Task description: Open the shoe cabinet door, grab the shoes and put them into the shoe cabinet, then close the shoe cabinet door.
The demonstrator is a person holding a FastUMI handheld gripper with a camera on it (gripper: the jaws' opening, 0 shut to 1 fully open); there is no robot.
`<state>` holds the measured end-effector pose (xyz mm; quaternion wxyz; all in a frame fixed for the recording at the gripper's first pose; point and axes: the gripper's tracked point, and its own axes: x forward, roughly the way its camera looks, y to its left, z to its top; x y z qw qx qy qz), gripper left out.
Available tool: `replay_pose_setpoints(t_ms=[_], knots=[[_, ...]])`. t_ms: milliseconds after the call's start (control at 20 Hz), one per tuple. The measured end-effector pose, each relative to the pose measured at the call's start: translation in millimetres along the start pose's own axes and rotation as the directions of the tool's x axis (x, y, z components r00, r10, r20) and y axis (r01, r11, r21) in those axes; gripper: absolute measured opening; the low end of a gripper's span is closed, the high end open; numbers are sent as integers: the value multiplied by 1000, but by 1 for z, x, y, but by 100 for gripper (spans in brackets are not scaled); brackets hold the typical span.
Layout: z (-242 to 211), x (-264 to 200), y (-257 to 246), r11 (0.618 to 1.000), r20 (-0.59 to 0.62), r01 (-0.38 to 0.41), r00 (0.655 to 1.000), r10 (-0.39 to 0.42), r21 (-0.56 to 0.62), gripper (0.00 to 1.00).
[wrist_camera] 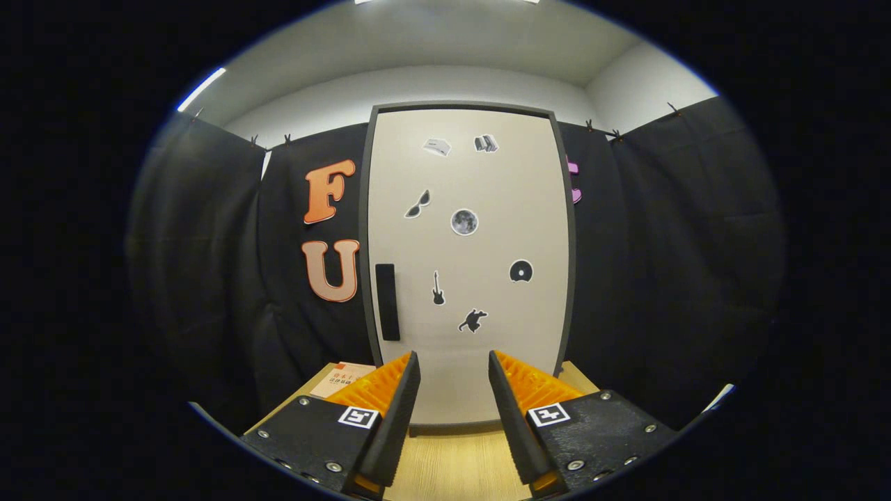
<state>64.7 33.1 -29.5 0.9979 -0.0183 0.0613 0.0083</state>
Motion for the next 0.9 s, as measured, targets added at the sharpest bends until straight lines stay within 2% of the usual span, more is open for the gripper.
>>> replay_pose_setpoints(t_ms=[450, 900], knots=[[2, -55, -15, 999, 30, 15, 999, -14, -43, 70], [8, -73, -4, 998, 53, -16, 998, 19, -63, 74]])
